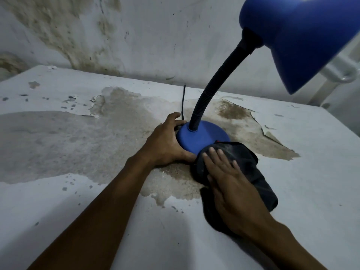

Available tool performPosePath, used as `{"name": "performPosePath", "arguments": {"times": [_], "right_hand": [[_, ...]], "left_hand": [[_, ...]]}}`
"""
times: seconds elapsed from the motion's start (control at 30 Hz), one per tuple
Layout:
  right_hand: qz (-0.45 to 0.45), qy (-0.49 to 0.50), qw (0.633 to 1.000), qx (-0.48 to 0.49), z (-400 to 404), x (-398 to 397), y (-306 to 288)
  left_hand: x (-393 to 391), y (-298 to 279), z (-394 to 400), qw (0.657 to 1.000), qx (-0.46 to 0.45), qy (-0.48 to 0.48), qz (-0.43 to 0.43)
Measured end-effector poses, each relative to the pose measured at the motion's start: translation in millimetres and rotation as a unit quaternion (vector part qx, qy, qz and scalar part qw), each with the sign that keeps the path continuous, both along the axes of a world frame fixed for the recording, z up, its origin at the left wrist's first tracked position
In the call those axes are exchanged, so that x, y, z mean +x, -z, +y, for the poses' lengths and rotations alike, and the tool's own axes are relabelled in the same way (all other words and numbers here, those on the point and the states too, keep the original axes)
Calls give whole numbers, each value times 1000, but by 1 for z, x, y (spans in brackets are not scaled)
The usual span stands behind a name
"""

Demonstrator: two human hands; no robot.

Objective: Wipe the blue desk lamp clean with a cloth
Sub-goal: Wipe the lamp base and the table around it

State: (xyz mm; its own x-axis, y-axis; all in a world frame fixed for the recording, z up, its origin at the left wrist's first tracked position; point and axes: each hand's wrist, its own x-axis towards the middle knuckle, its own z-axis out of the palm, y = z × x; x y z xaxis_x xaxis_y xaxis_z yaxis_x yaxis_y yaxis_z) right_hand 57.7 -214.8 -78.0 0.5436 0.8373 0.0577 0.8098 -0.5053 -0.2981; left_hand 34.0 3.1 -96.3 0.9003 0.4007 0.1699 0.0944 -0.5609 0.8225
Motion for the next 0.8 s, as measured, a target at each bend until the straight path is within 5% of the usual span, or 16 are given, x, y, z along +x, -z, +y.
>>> {"name": "performPosePath", "arguments": {"times": [0.3,0.57,0.8], "right_hand": [[14,-37,999,-4,70,28,-19],[-21,-108,994,4,20,22,-8],[-61,-114,991,-46,67,35,-16]], "left_hand": [[1,4,9,999,-24,41,9],[3,4,13,998,-31,46,18],[0,0,14,996,-60,63,26]]}}
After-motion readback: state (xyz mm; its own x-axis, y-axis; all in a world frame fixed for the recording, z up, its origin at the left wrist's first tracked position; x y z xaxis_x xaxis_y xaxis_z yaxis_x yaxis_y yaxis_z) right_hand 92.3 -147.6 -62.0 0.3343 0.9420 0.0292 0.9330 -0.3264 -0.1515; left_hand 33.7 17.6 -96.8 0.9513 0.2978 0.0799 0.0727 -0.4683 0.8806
